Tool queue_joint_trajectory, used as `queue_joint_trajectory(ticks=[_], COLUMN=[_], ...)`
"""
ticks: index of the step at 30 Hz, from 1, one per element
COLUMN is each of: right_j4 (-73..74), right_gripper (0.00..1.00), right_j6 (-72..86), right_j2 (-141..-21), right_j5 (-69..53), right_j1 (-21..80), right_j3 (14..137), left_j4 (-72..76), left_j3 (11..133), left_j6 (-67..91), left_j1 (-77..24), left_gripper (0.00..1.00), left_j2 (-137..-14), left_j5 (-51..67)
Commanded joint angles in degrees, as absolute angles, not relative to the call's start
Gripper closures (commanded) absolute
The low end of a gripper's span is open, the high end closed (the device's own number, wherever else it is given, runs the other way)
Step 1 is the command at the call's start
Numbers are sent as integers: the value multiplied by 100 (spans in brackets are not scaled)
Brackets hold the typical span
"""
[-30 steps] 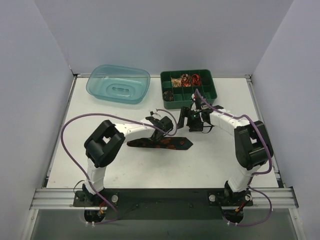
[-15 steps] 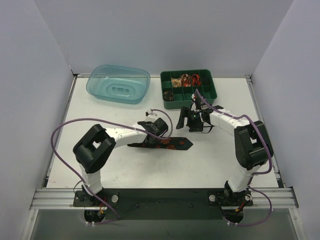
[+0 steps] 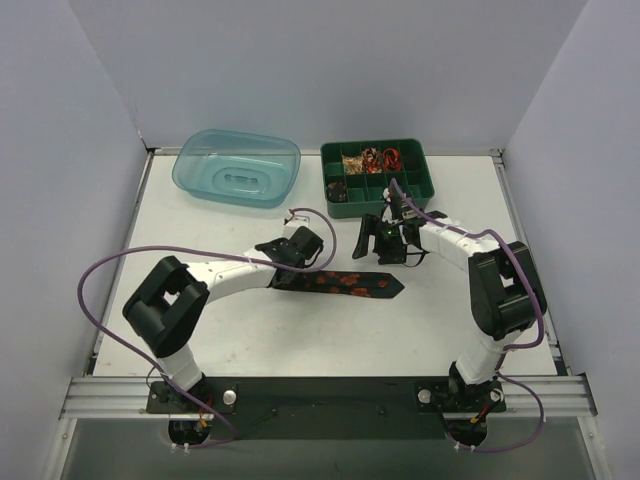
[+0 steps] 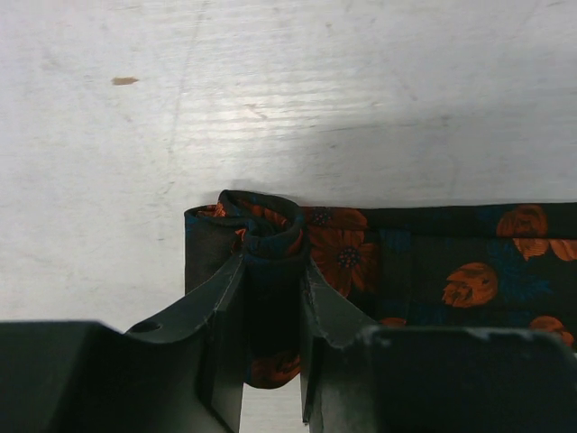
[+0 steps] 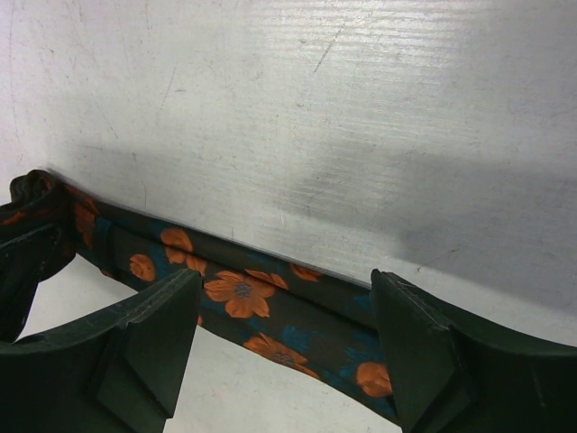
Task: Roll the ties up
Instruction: Roll the tie at the center of the board.
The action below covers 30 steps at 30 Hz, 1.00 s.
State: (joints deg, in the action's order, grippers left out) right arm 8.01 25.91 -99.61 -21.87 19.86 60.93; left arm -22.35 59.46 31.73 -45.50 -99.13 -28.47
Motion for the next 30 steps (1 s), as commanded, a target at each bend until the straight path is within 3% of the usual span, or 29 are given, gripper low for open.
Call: queue_joint_trajectory(ticks=[1, 17, 23, 30], right_j4=[993, 1037, 1046, 1072], right_gripper=[23, 24, 24, 24], right_j6=[2628, 2584, 2575, 2566], right_j2=[-9809, -9896, -9914, -9940], right_j5=[-2197, -2285, -2303, -2320], right_j1=[1969, 1978, 1986, 2013], right_j3=[6152, 6170, 6196, 6231], left_j4=[-1652, -2531, -2304, -1916], left_j3=[5493, 6143, 5968, 5687], left_j6=[3788, 3647, 3700, 3858], left_j1=[-4482, -4474, -4517, -4518], left_gripper=[69, 62, 36, 36], left_j2=[-10169, -10160, -9792, -9361], left_j5=[-615, -1010, -941, -791])
